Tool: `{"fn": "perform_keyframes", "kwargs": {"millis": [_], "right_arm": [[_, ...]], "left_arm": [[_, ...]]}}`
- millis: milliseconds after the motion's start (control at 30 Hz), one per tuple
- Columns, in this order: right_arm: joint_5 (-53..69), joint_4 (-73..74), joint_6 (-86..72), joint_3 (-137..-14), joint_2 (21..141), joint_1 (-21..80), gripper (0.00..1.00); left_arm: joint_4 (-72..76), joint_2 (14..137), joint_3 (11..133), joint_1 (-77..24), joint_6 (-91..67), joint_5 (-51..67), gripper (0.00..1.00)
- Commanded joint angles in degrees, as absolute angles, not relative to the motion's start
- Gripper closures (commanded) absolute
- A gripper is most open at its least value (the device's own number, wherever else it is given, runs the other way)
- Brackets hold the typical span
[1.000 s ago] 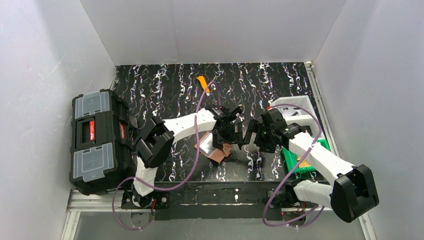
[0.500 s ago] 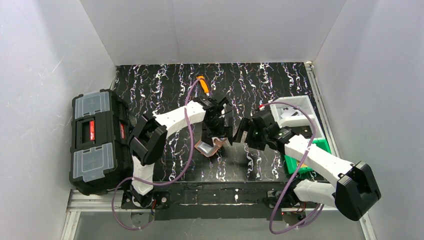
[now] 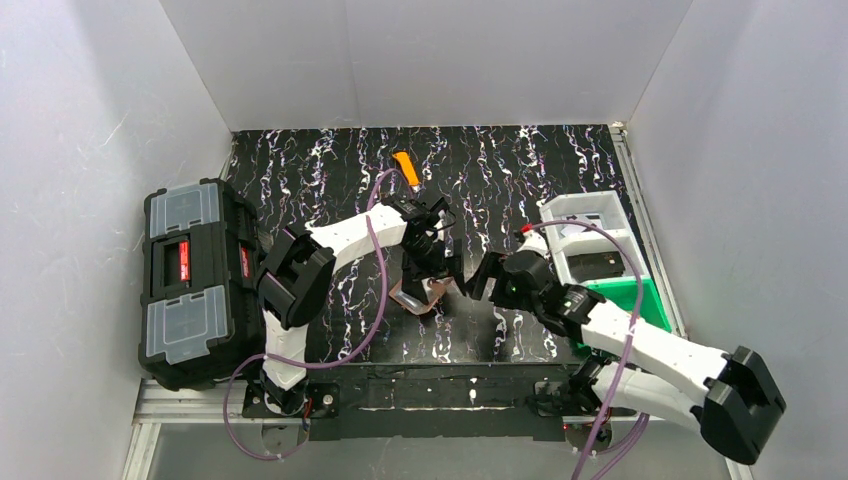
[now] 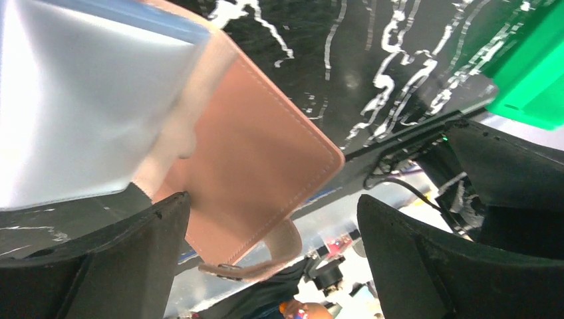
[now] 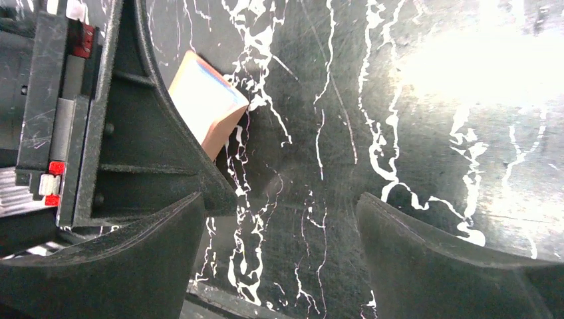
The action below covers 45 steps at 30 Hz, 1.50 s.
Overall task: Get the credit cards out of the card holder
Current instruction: Open the card holder at the center of the board.
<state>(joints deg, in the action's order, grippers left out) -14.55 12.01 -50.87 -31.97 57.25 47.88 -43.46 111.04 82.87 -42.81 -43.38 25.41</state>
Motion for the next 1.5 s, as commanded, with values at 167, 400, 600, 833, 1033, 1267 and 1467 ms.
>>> {"fn": "perform_keyframes", "kwargs": {"millis": [167, 400, 600, 833, 1033, 1267, 1467], "right_arm": [[-14.5, 10.1, -51.5, -28.8, 46.6, 50.4, 0.07], [-15.4, 13.7, -53.4, -25.9, 43.6, 50.4, 0.06], [-15.5, 15.7, -52.6, -26.3, 42.1, 50.3, 0.05], [-11.9, 16.8, -51.2, -29.5, 47.7, 49.3, 0.04], [-10.3, 18.1, -49.4, -32.9, 51.2, 49.0, 0.04], [-9.5, 22.5, -44.0, -40.5, 55.9, 49.1, 0.06], [-9.3, 23.5, -37.8, -45.5, 60.0, 50.4, 0.10]], "left_arm": [[-31.8, 107.4, 84.7, -43.4, -52.5, 35.5, 0.04], [-21.8, 113.3, 81.7, -43.4, -64.6, 39.5, 0.04], [-21.6, 120.3, 87.4, -43.1, -66.4, 38.7, 0.02], [-27.6, 125.0, 96.0, -40.7, -62.3, 37.1, 0.02], [-32.7, 120.2, 98.0, -39.8, -54.8, 36.1, 0.02], [-35.0, 117.3, 97.5, -39.3, -51.0, 35.2, 0.02], [-36.2, 118.2, 98.8, -38.7, -49.8, 35.2, 0.02]]}}
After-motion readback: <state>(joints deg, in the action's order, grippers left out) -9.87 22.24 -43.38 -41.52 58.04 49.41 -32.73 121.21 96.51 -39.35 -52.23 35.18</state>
